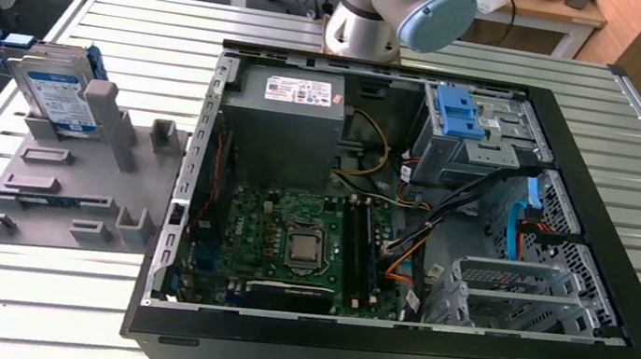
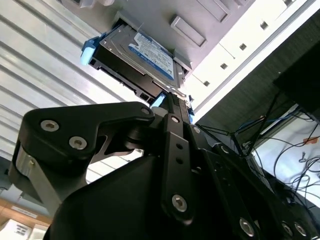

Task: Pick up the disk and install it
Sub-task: 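Pick up the disk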

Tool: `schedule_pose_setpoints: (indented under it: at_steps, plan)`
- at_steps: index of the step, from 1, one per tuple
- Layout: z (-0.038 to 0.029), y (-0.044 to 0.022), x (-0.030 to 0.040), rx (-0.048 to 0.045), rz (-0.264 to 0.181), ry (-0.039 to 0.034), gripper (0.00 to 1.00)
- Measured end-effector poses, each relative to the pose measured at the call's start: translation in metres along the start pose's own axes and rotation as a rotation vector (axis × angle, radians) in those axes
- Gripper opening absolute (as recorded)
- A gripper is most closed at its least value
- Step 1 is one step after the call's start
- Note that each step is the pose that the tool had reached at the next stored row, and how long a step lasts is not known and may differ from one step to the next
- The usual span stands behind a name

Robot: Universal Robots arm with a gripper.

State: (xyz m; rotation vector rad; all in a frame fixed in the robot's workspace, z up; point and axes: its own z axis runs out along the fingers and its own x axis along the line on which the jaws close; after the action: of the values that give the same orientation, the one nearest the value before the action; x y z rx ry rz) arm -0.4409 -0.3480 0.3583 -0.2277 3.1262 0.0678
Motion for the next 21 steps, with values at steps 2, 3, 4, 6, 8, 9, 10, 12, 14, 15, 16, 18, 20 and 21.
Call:
schedule_pose_setpoints:
  at_steps: [2,3,4,6,8,9,10,12,14,15,16,18,20,21]
  plan:
    - [0.0000,0.0000,0.0001,-0.0003,-0.031,0.0013,0.11]
    - [0.0000,0.0000,0.0001,-0.0004,-0.039,0.0016,0.11]
    - [0.0000,0.0000,0.0000,-0.0004,-0.043,0.0018,0.11]
    - [0.0000,0.0000,0.0000,-0.0004,-0.045,0.0020,0.11]
    - [-0.0001,0.0000,0.0000,-0.0004,-0.045,0.0020,0.11]
    - [-0.0001,0.0000,0.0000,-0.0004,-0.045,0.0020,0.11]
    - [-0.0001,0.0000,0.0000,-0.0004,-0.045,0.0020,0.11]
    - [0.0000,0.0000,0.0000,-0.0004,-0.045,0.0019,0.11]
    - [0.0000,0.0000,0.0000,-0.0004,-0.045,0.0020,0.11]
    - [0.0000,0.0000,0.0000,-0.0004,-0.046,0.0020,0.11]
    - [0.0000,0.0000,0.0000,-0.0004,-0.048,0.0021,0.11]
    - [-0.0001,0.0000,0.0001,-0.0006,-0.060,0.0027,0.11]
    - [0.0000,0.0000,0.0003,-0.0008,-0.087,0.0037,0.11]
    - [-0.0001,0.0000,0.0004,-0.0010,-0.103,0.0046,0.11]
